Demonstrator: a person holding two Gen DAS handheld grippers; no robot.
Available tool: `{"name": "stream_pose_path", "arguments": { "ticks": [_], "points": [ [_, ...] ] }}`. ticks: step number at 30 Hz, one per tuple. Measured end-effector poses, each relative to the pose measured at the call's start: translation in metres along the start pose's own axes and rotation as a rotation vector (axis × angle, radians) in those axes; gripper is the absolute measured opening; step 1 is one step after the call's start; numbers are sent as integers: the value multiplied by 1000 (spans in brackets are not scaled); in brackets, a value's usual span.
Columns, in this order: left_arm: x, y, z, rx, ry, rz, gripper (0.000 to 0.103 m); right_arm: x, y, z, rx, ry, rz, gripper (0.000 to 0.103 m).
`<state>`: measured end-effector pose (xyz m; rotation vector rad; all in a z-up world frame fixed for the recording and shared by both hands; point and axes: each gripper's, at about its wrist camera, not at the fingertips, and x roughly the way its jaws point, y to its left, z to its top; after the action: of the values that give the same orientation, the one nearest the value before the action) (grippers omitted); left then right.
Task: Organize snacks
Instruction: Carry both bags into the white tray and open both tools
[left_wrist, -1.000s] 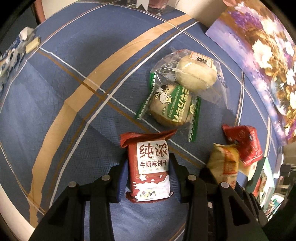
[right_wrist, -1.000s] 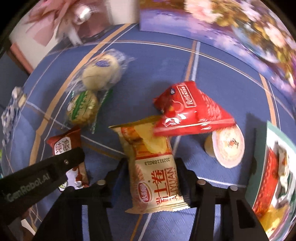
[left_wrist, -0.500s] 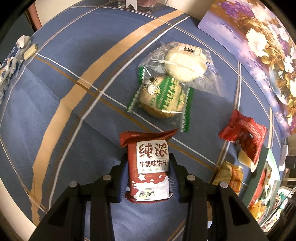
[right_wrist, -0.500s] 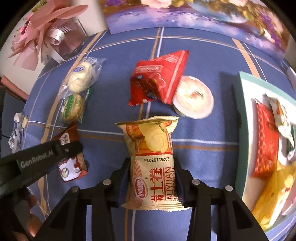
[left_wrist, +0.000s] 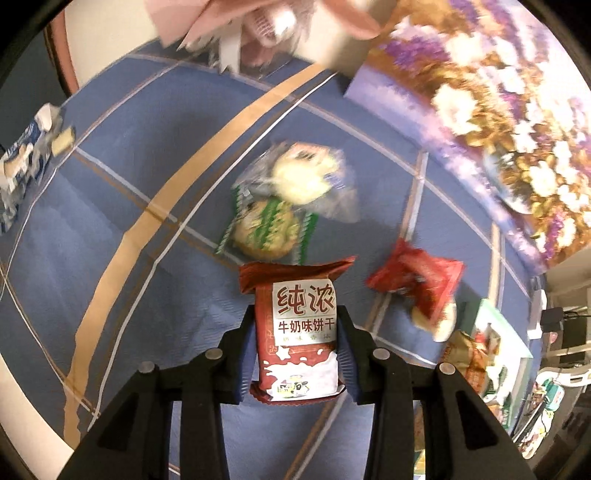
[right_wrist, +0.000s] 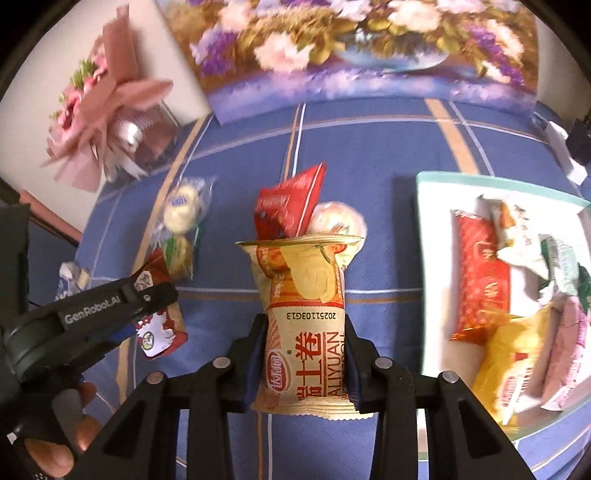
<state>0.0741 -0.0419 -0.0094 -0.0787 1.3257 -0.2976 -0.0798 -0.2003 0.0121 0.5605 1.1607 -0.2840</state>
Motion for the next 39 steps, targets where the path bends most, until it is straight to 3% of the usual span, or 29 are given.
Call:
{"name": "stream_pose_path", "arguments": {
  "ticks": [8, 17, 27, 39],
  "points": [
    [-14, -52, -9, 120, -22, -92, 41, -15, -38, 20, 109, -47, -39, 39],
    [10, -141, -43, 325, 39, -212, 41, -56, -137, 28, 318, -141, -161, 39],
    [41, -190, -68, 450, 64, -202, 41, -68, -218, 30, 460, -172, -195, 39],
    [69, -210, -63, 464, 56, -180, 41, -51, -238, 40, 464, -170, -178, 39]
  ]
}}
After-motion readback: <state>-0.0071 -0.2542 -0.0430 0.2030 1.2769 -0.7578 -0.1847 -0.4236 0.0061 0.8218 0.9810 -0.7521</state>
